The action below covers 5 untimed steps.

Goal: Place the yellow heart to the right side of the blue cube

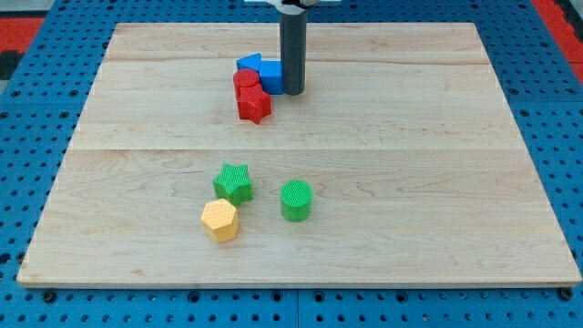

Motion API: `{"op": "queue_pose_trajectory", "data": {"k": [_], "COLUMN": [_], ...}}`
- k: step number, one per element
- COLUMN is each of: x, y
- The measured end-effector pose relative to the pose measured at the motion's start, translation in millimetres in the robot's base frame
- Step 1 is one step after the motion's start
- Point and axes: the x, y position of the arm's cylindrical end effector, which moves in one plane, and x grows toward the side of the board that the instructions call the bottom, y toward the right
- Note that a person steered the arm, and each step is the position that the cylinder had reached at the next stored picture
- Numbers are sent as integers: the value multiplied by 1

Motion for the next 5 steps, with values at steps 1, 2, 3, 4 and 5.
{"op": "queue_pose_trajectory", "data": {"k": [1,2,3,4,5], "x": [-31,-59,-72,-108,-114], "y": [18,41,91,100,32]}}
